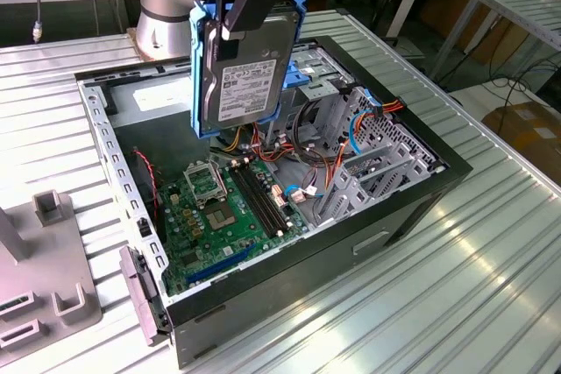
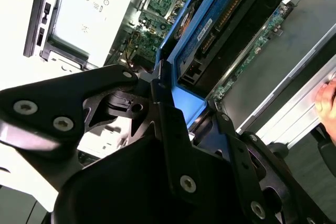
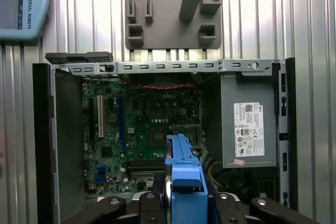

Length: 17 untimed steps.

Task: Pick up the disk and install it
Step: 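Insert the disk into the insertion slot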

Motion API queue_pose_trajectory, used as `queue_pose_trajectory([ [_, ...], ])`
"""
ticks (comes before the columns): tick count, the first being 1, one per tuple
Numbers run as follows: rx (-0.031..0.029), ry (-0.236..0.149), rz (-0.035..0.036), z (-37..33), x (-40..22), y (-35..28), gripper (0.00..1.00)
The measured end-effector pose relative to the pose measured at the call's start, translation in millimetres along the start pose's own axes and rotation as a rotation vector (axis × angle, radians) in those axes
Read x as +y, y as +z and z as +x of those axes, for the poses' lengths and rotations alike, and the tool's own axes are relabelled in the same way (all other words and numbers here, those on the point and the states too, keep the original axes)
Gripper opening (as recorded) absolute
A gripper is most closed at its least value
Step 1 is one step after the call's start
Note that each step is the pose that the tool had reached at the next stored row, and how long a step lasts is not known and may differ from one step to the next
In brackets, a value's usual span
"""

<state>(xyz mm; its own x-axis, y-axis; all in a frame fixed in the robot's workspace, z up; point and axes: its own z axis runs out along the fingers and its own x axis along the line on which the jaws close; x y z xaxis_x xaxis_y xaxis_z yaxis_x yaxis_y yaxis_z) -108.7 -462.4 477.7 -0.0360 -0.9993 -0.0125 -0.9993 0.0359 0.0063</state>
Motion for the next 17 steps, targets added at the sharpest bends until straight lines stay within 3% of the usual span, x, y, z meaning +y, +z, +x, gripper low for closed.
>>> queue_pose_trajectory([
  [9, 0.0, 0.0, -0.0001, 2.6, -1.9, -1.5, 0.37],
  [17, 0.0001, 0.0, -0.0002, 17.6, -3.8, -1.8, 0.37],
])
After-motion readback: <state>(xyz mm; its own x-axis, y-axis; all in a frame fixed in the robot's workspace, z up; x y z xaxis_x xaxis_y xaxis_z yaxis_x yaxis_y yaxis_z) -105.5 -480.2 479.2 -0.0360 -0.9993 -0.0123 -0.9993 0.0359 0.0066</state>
